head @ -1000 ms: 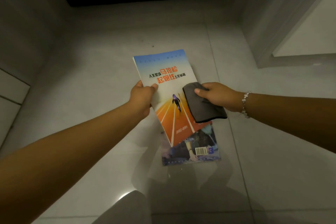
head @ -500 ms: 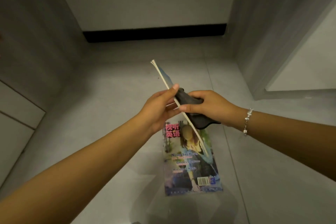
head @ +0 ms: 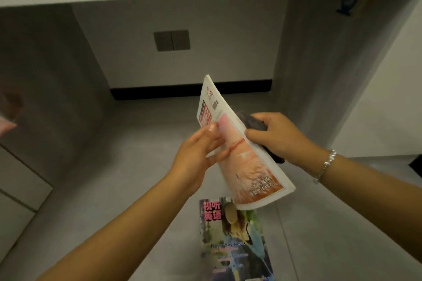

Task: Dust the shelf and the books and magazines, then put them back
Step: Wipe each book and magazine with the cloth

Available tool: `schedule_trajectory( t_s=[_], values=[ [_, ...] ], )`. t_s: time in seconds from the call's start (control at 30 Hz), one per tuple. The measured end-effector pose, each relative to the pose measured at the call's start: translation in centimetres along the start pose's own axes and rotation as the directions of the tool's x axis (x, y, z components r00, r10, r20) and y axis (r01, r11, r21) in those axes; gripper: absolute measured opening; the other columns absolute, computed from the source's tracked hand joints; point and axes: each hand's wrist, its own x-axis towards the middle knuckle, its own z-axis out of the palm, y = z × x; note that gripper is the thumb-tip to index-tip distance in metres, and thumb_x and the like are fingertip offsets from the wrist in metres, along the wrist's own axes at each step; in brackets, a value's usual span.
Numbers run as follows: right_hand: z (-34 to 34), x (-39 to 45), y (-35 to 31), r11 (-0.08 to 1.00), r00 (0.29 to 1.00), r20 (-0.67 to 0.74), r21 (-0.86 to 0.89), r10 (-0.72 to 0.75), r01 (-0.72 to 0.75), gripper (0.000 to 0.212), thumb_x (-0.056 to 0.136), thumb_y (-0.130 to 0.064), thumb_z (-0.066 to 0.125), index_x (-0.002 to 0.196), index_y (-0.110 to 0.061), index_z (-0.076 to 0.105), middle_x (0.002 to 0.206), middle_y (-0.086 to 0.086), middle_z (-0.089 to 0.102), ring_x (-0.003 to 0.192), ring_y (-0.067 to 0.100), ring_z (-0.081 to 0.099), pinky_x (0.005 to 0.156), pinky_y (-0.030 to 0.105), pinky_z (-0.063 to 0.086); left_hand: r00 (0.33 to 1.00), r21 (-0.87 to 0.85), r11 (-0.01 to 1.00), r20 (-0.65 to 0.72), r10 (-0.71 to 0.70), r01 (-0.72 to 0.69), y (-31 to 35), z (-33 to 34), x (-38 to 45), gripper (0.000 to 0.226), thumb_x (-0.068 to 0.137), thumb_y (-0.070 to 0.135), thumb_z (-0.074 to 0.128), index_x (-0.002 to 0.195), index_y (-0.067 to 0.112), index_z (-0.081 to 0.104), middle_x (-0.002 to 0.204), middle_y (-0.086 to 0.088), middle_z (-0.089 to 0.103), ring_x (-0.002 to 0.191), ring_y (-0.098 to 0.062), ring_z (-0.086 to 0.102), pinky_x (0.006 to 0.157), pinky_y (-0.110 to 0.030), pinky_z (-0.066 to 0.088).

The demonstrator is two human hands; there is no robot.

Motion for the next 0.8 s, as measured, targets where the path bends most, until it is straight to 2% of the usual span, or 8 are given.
schedule_trajectory(
  t_s=[0.07, 0.17, 0.3, 0.37, 0.47, 0.53, 0.73, 0.8],
  values=[
    [-1.3, 0.2, -0.6, 0.997, 1.000, -0.019, 0.072, -0.008, 0.010, 0.011, 0.081, -0.007, 0.061, 0.081, 0.004, 0.060, 0.064, 0.007, 0.055, 0.058, 0.018, 0.052, 0.059, 0.029, 0.039, 0.997, 0.111, 0.992, -0.040, 0.068, -0.063, 0.4, 0.3, 0.5, 0.042, 0.090, 0.030, 0.059, 0.130, 0.018, 0.054, 0.122, 0.000, 0.061, 0.107, -0.015, 0.063, 0.077, -0.031, 0.059],
    [-2.8, -0.1, -1.8, 0.973, 1.000, -0.027, 0.228, -0.012, 0.018, 0.011, 0.083, -0.007, 0.060, 0.088, 0.003, 0.063, 0.068, 0.015, 0.060, 0.061, 0.024, 0.058, 0.062, 0.036, 0.045, 0.992, 0.169, 0.981, -0.068, 0.105, -0.092, 1.0, 0.1, 1.0, 0.055, 0.087, 0.031, 0.064, 0.138, 0.021, 0.045, 0.124, 0.007, 0.057, 0.106, -0.009, 0.060, 0.079, -0.028, 0.057],
    [-5.4, -0.4, -3.9, 0.905, 0.996, -0.085, 0.421, -0.022, 0.056, 0.011, 0.081, -0.007, 0.064, 0.080, 0.004, 0.063, 0.069, 0.019, 0.060, 0.062, 0.030, 0.056, 0.065, 0.042, 0.046, 0.994, 0.263, 0.964, -0.092, 0.059, -0.033, 2.3, 0.2, 1.0, 0.086, 0.074, 0.044, 0.068, 0.148, 0.026, 0.028, 0.147, 0.000, 0.038, 0.125, -0.020, 0.047, 0.096, -0.041, 0.048],
    [-7.1, -0.5, -5.1, 0.871, 0.988, -0.147, 0.478, -0.048, 0.114, 0.013, 0.085, -0.004, 0.061, 0.075, -0.006, 0.070, 0.068, 0.017, 0.063, 0.060, 0.030, 0.058, 0.063, 0.041, 0.050, 0.996, 0.228, 0.974, -0.088, 0.027, -0.006, 3.0, 0.7, 0.8, 0.094, 0.072, 0.043, 0.069, 0.150, 0.023, 0.020, 0.144, -0.002, 0.039, 0.124, -0.023, 0.048, 0.091, -0.042, 0.050],
    [-9.9, -0.9, -7.4, 0.819, 0.959, -0.249, 0.516, -0.138, 0.252, 0.037, 0.088, -0.002, 0.055, 0.064, -0.023, 0.074, 0.059, 0.003, 0.066, 0.052, 0.018, 0.062, 0.050, 0.030, 0.053, 0.999, 0.112, 0.993, 0.036, 0.034, -0.038, 5.1, 2.0, 0.3, 0.073, 0.072, 0.039, 0.067, 0.134, 0.007, 0.048, 0.113, -0.007, 0.067, 0.097, -0.023, 0.067, 0.074, -0.034, 0.055],
    [-11.4, -1.2, -8.5, 0.808, 0.933, -0.313, 0.496, -0.176, 0.319, 0.035, 0.088, -0.003, 0.055, 0.065, -0.023, 0.074, 0.060, 0.001, 0.067, 0.053, 0.016, 0.063, 0.050, 0.028, 0.053, 0.992, 0.092, 0.991, 0.077, 0.096, -0.102, 6.7, 3.3, 0.0, 0.055, 0.073, 0.035, 0.063, 0.119, 0.005, 0.061, 0.101, -0.008, 0.072, 0.088, -0.023, 0.070, 0.073, -0.032, 0.055],
    [-15.7, -2.0, -9.5, 0.809, 0.862, -0.467, 0.419, -0.198, 0.412, 0.005, 0.085, -0.016, 0.061, 0.088, -0.017, 0.065, 0.067, -0.003, 0.071, 0.060, 0.015, 0.068, 0.054, 0.024, 0.055, 0.905, 0.067, 0.903, 0.018, 0.425, -0.425, 11.9, 7.0, -1.5, 0.040, 0.072, 0.030, 0.064, 0.110, 0.020, 0.062, 0.103, 0.000, 0.072, 0.093, -0.021, 0.070, 0.076, -0.042, 0.057],
    [-16.6, -2.2, -9.8, 0.819, 0.844, -0.493, 0.383, -0.211, 0.428, 0.015, 0.076, -0.026, 0.064, 0.089, -0.019, 0.065, 0.072, -0.004, 0.072, 0.066, 0.015, 0.070, 0.057, 0.023, 0.056, 0.852, 0.085, 0.849, 0.010, 0.523, -0.522, 13.6, 8.3, -1.7, 0.037, 0.073, 0.032, 0.063, 0.110, 0.024, 0.061, 0.102, 0.005, 0.072, 0.093, -0.018, 0.070, 0.075, -0.041, 0.056]
  ],
)
